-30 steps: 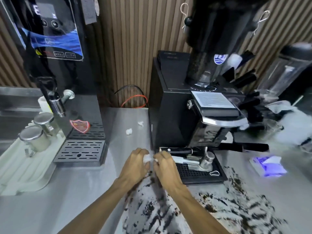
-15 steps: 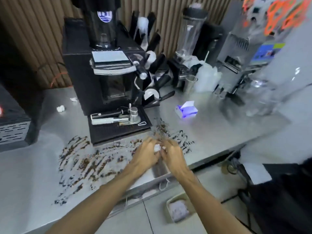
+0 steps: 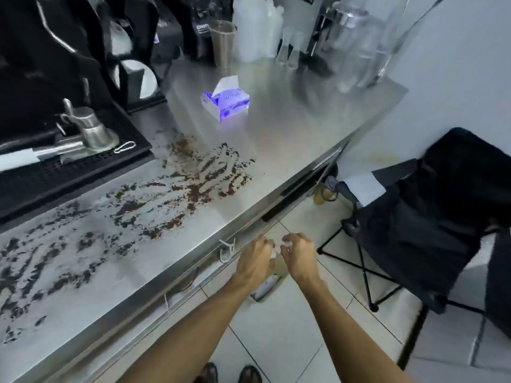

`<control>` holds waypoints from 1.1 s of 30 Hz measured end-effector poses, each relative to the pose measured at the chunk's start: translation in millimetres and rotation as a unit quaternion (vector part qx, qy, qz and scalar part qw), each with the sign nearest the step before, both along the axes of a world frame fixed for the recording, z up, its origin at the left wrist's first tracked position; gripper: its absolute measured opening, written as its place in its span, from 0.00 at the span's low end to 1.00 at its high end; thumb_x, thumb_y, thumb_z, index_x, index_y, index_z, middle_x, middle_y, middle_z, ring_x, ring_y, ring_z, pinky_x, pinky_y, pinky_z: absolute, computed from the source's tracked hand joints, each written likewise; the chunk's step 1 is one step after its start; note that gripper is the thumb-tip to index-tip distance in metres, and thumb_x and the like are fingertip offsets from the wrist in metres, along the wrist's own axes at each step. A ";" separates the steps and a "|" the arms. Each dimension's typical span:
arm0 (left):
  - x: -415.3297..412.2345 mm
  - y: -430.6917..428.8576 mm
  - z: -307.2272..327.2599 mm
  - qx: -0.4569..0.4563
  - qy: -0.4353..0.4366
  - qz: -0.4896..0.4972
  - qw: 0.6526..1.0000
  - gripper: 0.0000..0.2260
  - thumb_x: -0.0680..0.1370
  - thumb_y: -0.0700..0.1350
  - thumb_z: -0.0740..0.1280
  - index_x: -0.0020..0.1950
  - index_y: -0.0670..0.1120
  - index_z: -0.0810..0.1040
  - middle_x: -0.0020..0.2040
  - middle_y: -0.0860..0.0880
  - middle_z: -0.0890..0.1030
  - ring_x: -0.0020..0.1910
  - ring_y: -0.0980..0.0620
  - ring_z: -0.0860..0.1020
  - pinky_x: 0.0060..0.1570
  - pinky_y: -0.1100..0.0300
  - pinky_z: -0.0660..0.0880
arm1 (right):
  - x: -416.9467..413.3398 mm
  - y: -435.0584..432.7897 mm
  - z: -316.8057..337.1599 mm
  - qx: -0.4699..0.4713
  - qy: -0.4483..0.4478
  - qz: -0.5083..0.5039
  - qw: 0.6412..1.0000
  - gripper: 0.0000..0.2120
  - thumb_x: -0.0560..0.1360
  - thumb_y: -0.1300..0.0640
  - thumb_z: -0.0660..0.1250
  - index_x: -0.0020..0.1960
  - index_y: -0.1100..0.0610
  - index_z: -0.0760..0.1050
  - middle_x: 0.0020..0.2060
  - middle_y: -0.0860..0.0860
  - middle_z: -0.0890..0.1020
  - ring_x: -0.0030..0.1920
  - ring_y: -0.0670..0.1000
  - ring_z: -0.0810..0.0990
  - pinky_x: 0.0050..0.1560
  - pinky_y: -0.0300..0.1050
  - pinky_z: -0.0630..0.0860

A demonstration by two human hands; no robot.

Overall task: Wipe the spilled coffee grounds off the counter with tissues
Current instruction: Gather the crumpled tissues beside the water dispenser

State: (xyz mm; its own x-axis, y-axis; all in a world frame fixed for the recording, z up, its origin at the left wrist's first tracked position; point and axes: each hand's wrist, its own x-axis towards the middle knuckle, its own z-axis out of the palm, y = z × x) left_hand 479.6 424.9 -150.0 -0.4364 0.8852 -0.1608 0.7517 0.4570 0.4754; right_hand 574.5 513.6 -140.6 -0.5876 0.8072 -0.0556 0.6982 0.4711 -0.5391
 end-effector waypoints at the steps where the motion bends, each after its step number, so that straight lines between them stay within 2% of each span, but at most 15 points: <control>1: 2.5 2.8 -24.6 -0.014 0.000 -0.007 1.000 0.15 0.78 0.45 0.68 0.64 0.45 0.75 0.61 0.46 0.75 0.58 0.46 0.76 0.52 0.53 0.75 | 4.4 1.6 -25.6 -0.008 -0.007 -0.008 1.000 0.09 0.72 0.67 0.68 0.52 0.63 0.81 0.48 0.59 0.80 0.43 0.57 0.80 0.42 0.38 0.69; 4: 4.4 9.9 -100.1 -0.047 0.018 -0.019 0.999 0.14 0.77 0.46 0.68 0.63 0.47 0.75 0.60 0.47 0.77 0.57 0.45 0.77 0.52 0.53 0.74 | 10.7 8.2 -105.2 -0.031 -0.026 -0.023 0.999 0.10 0.71 0.67 0.68 0.52 0.64 0.81 0.48 0.60 0.80 0.45 0.58 0.80 0.42 0.38 0.68; 7: 1.4 18.3 -174.4 -0.055 0.041 -0.027 0.997 0.15 0.77 0.48 0.69 0.63 0.49 0.75 0.60 0.47 0.77 0.57 0.45 0.77 0.53 0.53 0.74 | 14.7 15.1 -181.2 -0.052 -0.039 -0.047 0.997 0.09 0.73 0.67 0.67 0.53 0.64 0.80 0.48 0.59 0.79 0.46 0.56 0.78 0.41 0.33 0.70; 9: -0.9 25.2 -214.8 -0.046 0.040 -0.030 0.998 0.15 0.76 0.49 0.70 0.62 0.50 0.75 0.59 0.48 0.78 0.57 0.46 0.77 0.53 0.53 0.74 | 15.6 20.4 -226.2 -0.058 -0.047 -0.051 0.996 0.10 0.72 0.65 0.67 0.53 0.64 0.80 0.47 0.59 0.80 0.46 0.58 0.79 0.44 0.41 0.72; 10: -2.1 28.8 -230.4 -0.043 0.041 -0.033 0.998 0.16 0.75 0.50 0.70 0.61 0.50 0.76 0.59 0.49 0.79 0.57 0.46 0.77 0.53 0.53 0.75 | 16.4 22.2 -243.0 -0.058 -0.051 -0.051 0.996 0.10 0.72 0.64 0.67 0.54 0.63 0.79 0.48 0.59 0.80 0.47 0.59 0.79 0.46 0.44 0.73; 13: -6.6 37.5 -259.1 -0.031 0.040 -0.045 0.998 0.15 0.74 0.53 0.71 0.58 0.50 0.77 0.56 0.49 0.79 0.55 0.46 0.78 0.52 0.53 0.75 | 19.1 26.8 -269.5 -0.056 -0.056 -0.047 0.996 0.16 0.74 0.60 0.69 0.62 0.59 0.77 0.55 0.57 0.80 0.54 0.58 0.79 0.54 0.45 0.74; 15: -9.6 40.2 -258.3 -0.023 0.042 -0.040 0.998 0.16 0.74 0.55 0.70 0.58 0.49 0.77 0.56 0.49 0.80 0.55 0.46 0.78 0.53 0.53 0.74 | 22.2 28.6 -265.5 -0.040 -0.058 -0.046 0.996 0.18 0.74 0.59 0.69 0.64 0.57 0.76 0.56 0.56 0.81 0.54 0.57 0.80 0.53 0.46 0.76; 19: -10.2 42.0 -205.8 -0.005 0.056 -0.036 0.998 0.22 0.75 0.54 0.70 0.67 0.48 0.74 0.65 0.50 0.76 0.63 0.48 0.74 0.62 0.53 0.70 | 27.1 27.3 -207.9 -0.029 -0.079 -0.023 0.996 0.13 0.74 0.59 0.68 0.58 0.55 0.78 0.51 0.56 0.81 0.50 0.59 0.80 0.43 0.48 0.76; 23: -5.8 39.1 -114.0 -0.015 0.056 -0.035 0.998 0.22 0.77 0.53 0.67 0.69 0.49 0.71 0.67 0.49 0.73 0.64 0.47 0.71 0.63 0.53 0.68 | 26.4 24.1 -117.8 -0.022 -0.080 -0.012 0.996 0.17 0.75 0.57 0.69 0.64 0.56 0.76 0.58 0.56 0.79 0.57 0.58 0.78 0.52 0.51 0.77; 27: -2.7 33.5 -2.8 -0.010 0.065 -0.025 0.998 0.19 0.78 0.50 0.64 0.69 0.48 0.71 0.65 0.48 0.73 0.64 0.47 0.70 0.62 0.53 0.68 | 22.2 23.6 -8.9 -0.001 -0.078 0.019 0.997 0.19 0.76 0.53 0.67 0.66 0.54 0.74 0.61 0.54 0.78 0.58 0.56 0.78 0.52 0.49 0.76; 33: -14.6 32.3 143.6 0.057 0.080 0.003 0.995 0.18 0.77 0.49 0.64 0.66 0.48 0.73 0.61 0.48 0.76 0.60 0.46 0.74 0.57 0.52 0.72 | -3.6 34.4 142.7 0.058 -0.047 0.075 0.994 0.15 0.75 0.56 0.68 0.61 0.57 0.77 0.53 0.57 0.80 0.54 0.59 0.79 0.48 0.48 0.74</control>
